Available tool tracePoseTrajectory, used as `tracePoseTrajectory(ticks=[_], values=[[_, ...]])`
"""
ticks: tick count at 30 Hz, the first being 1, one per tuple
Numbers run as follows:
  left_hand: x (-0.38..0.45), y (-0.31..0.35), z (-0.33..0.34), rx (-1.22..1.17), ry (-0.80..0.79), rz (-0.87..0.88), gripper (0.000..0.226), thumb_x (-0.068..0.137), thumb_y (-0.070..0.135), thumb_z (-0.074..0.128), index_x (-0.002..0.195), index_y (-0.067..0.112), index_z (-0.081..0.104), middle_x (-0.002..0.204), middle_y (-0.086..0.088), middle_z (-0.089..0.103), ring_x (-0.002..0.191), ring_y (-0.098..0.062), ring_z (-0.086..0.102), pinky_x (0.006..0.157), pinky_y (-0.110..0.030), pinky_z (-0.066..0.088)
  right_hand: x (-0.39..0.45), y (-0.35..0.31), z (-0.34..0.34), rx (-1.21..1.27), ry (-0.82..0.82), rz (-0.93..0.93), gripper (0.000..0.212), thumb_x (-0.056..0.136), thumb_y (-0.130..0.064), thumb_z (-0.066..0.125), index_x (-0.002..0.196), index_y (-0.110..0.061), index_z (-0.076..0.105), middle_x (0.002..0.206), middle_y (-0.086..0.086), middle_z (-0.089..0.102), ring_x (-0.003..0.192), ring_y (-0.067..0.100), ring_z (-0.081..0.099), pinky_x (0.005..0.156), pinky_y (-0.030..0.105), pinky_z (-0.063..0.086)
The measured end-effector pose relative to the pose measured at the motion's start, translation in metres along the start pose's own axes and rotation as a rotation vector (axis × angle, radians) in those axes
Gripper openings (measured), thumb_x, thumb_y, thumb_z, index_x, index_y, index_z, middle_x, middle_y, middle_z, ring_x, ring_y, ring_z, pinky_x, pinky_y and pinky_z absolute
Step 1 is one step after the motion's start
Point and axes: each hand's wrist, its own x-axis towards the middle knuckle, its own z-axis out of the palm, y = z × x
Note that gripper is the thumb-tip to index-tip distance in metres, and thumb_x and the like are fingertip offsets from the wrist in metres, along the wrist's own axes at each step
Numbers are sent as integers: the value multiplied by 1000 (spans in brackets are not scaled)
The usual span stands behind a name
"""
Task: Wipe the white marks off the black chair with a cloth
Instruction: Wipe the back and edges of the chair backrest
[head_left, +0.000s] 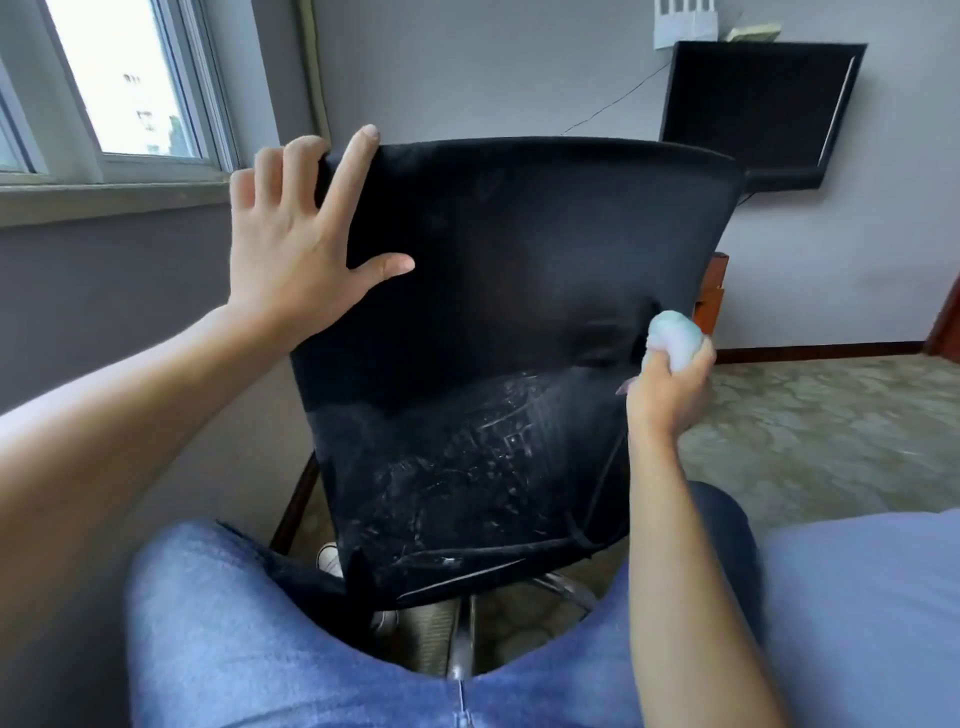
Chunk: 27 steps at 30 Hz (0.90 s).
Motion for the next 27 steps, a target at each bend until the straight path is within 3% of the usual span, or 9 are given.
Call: tracePoseTrajectory(ticks=[2,4,6,10,13,19,21,24,27], values=[[0,1,-1,-3,-7,0,103,85,77,63,164,27,19,141,-23,41,121,-43,42,101,-57,34,-17,-9,17,52,-54,-15,56,99,-11,55,151,-25,41,148,13,44,116,31,58,67,15,44],[0,2,-2,-2,-8,5,102,86,77,61,164,29,17,142,-23,40,120,-44,42,101,-57,34,-59,-18,33,77,-80,-43,54,98,-6,53,149,-21,44,147,14,42,90,17,62,51,11,45],[0,3,-2,8,-14,17,99,87,76,60,165,33,16,143,-23,40,120,-44,41,100,-58,35,-108,-15,45,125,-187,-64,51,96,-7,54,144,-21,46,142,8,44,68,10,62,44,23,54],[-3,1,-1,34,-27,12,95,89,75,59,164,38,14,148,-23,38,123,-46,41,100,-58,36,-187,-1,61,61,-513,-140,46,88,-32,56,133,-34,45,129,-3,53,82,30,70,51,43,61],[-6,-6,1,46,-17,1,95,90,75,59,164,38,14,148,-23,39,126,-45,42,101,-58,36,-198,2,58,3,-649,-208,36,90,-34,61,123,-33,48,116,-3,63,66,28,71,49,36,59],[-7,-6,2,77,9,2,94,88,76,57,165,39,15,149,-20,42,127,-42,44,101,-54,38,-192,-7,54,-54,-520,-169,36,103,-37,50,135,-34,33,93,0,70,43,13,65,49,37,57],[-8,1,3,91,30,2,95,87,77,56,164,40,17,149,-19,44,127,-41,46,100,-52,40,-209,-12,61,-31,-575,-268,38,104,-38,52,135,-35,30,89,2,72,44,14,65,47,40,57],[-6,14,4,118,69,10,94,84,77,57,164,40,22,146,-17,48,123,-39,50,97,-51,41,-237,-15,78,-92,-742,-546,45,99,-41,56,138,-37,34,112,-3,70,69,24,73,61,45,60],[-3,24,5,108,90,10,94,83,75,59,164,41,25,145,-15,50,123,-37,51,95,-49,40,-248,-3,91,-150,-738,-694,49,91,-42,62,134,-34,41,124,3,66,84,29,72,62,46,61]])
